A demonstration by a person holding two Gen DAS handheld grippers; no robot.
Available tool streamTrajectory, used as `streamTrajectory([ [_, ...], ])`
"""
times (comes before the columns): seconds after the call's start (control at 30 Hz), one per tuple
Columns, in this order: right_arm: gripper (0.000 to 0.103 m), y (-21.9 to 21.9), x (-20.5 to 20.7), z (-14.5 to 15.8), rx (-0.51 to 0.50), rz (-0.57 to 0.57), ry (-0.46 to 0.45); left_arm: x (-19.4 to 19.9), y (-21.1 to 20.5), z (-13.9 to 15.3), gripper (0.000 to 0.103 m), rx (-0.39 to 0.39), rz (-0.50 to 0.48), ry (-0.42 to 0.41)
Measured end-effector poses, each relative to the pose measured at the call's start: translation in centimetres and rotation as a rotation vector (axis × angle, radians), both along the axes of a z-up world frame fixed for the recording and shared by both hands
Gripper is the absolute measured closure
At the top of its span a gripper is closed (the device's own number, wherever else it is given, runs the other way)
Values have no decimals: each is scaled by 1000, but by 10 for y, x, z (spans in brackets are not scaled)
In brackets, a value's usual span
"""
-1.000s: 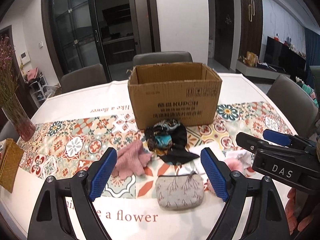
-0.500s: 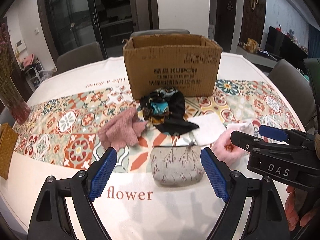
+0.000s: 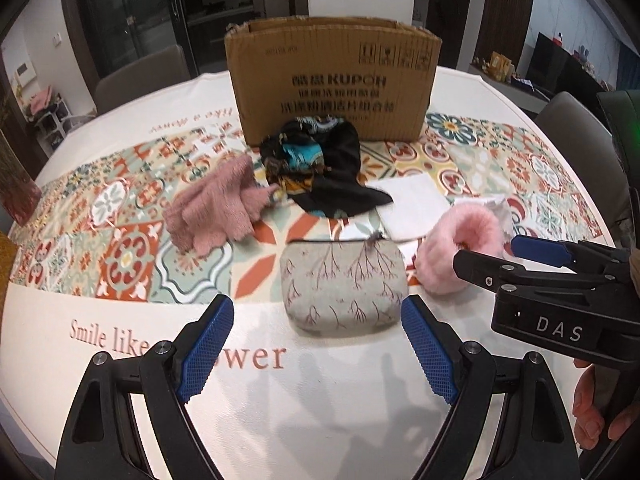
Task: Organize soft objects
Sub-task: 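Move both tools back toward the remaining items on the table, then grasp the pink fuzzy headband with the right tool while the left tool grasps the grey pouch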
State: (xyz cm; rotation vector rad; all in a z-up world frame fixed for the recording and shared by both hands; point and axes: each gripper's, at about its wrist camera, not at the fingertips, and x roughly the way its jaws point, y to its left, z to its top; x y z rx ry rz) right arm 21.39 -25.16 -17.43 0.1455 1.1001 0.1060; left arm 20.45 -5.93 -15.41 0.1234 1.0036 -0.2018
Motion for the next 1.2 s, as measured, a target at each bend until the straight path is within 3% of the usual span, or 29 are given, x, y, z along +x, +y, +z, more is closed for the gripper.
streamTrajectory([
  [0.53, 31, -2, 13, -32, -8, 8, 76, 18, -7, -41, 17, -26, -34, 119],
  [1.2, 31, -3, 28, -43, 32, 18, 58, 39, -18, -65, 12, -29, -51, 174],
])
